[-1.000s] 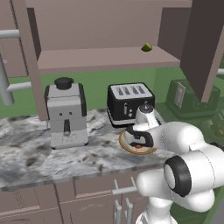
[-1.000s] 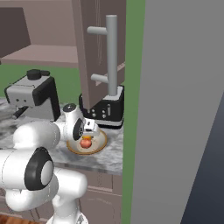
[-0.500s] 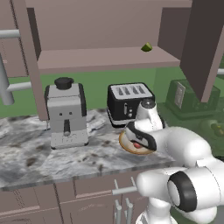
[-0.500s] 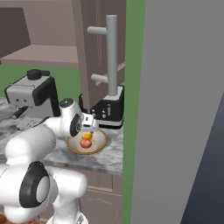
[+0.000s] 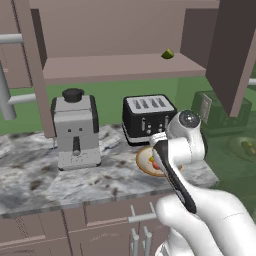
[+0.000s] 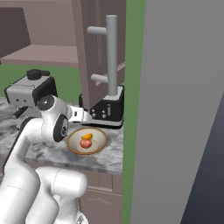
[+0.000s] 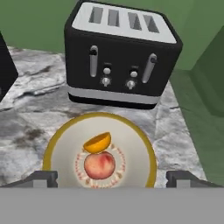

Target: Open the cabinet. Pick the peach and orange from the cabinet and place them into the bowl. Then close the cabinet.

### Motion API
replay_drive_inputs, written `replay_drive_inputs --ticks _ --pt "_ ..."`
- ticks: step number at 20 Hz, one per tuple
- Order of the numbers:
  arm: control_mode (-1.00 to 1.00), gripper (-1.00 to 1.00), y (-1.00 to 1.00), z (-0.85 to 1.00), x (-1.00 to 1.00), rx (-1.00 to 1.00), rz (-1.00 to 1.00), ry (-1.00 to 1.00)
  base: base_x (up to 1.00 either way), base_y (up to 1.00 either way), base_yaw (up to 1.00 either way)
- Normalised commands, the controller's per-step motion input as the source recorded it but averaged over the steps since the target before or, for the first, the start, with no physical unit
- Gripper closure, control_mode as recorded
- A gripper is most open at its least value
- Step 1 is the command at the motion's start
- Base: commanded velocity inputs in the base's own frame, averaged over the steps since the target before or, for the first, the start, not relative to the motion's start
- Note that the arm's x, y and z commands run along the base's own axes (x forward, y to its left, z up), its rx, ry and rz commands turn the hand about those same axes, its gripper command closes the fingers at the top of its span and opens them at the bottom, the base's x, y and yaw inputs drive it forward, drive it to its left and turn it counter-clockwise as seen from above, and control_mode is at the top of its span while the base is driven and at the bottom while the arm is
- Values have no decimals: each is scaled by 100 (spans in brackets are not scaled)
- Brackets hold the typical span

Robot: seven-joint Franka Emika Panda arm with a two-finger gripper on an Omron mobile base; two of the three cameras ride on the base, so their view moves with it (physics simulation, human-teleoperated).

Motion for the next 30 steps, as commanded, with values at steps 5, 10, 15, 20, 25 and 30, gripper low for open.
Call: replay_drive_inputs --ticks 5,10,15,20,25,30 --pt "-100 -100 0 72 -52 0 0 -31 0 0 0" --pt "-100 -100 0 61 -41 0 0 -27 0 0 0" --pt "-100 -100 2 75 -22 0 0 -23 0 0 0" --pt "-100 -100 30 79 -10 -1 0 -16 0 0 0" --pt "-100 -100 22 77 -12 -3 0 -17 0 0 0" --pt "-100 -100 25 74 -20 -4 0 -19 0 0 0"
